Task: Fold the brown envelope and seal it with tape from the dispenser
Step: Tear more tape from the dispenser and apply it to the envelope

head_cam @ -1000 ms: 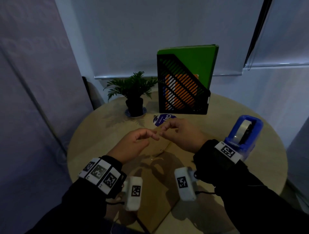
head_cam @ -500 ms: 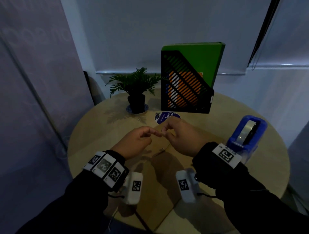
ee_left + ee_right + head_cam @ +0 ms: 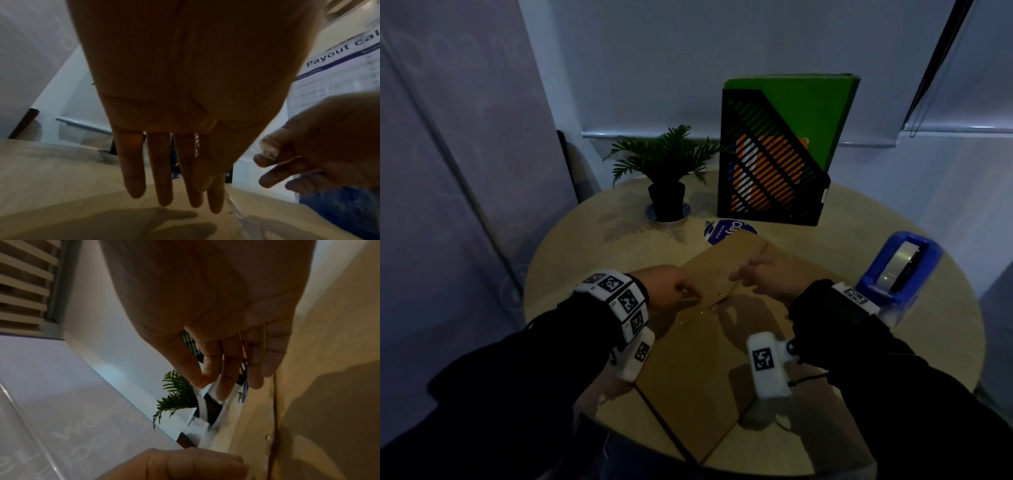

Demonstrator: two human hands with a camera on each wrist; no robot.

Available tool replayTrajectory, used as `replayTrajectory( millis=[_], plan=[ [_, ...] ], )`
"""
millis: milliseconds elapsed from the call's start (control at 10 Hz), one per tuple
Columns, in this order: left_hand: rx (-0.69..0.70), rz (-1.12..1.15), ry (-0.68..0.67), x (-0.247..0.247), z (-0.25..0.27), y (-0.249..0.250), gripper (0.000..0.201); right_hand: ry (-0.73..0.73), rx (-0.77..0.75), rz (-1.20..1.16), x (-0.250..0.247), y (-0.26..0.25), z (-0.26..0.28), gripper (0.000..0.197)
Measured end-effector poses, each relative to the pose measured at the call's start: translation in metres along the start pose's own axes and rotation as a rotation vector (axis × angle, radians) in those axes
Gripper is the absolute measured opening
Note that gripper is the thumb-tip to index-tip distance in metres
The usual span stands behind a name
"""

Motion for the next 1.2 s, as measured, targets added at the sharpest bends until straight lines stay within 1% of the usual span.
replayTrajectory(
  millis=[100, 200, 300, 400, 500, 600, 700, 800, 900, 1000, 1200],
  plan=[
    [0.016, -0.049, -0.053, 0.003, -0.008, 0.0, 0.041, -0.024, 0.07, 0.016, 0.003, 0.003, -0.01, 0.011],
    [0.021, -0.075, -0.077, 0.006, -0.015, -0.005, 0.044, -0.022, 0.126, -0.009, 0.006, 0.008, -0.02, 0.009],
    [0.028, -0.062, -0.083, 0.008, -0.022, -0.012, 0.044, -0.006, 0.146, 0.003, 0.009, 0.012, -0.029, 0.035],
    [0.026, -0.055, -0.087, 0.008, -0.026, -0.017, 0.044, 0.002, 0.176, 0.004, 0.012, 0.016, -0.037, 0.038],
    [0.042, -0.061, -0.082, 0.007, -0.025, -0.017, 0.044, -0.052, 0.199, 0.069, 0.016, 0.016, -0.037, 0.037],
    [0.052, -0.06, -0.074, 0.004, -0.021, -0.014, 0.042, -0.067, 0.215, 0.094, 0.019, 0.021, -0.041, 0.038],
    [0.067, -0.036, -0.079, 0.004, -0.023, -0.016, 0.046, -0.07, 0.198, 0.189, 0.019, 0.021, -0.044, 0.034],
    [0.069, -0.023, -0.083, 0.002, -0.023, -0.017, 0.048, -0.071, 0.221, 0.201, 0.019, 0.023, -0.048, 0.033],
    [0.076, -0.013, -0.076, 0.002, -0.02, -0.015, 0.046, -0.083, 0.25, 0.214, 0.02, 0.025, -0.051, 0.032],
    [0.079, -0.005, -0.076, 0.001, -0.018, -0.014, 0.046, -0.074, 0.266, 0.18, 0.021, 0.024, -0.052, 0.033],
    [0.078, -0.008, -0.07, 0.001, -0.019, -0.015, 0.044, -0.106, 0.287, 0.151, 0.02, 0.023, -0.055, 0.031]
  ],
)
Point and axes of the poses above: each hand's wrist, its own z-axis away from the middle knuckle, its own x-axis out of the palm, y = z × x, the point moved 1 cm from there along -z, towards the middle knuckle, and after that the axes turned 6 degrees about -y, right-handed, at the moved point
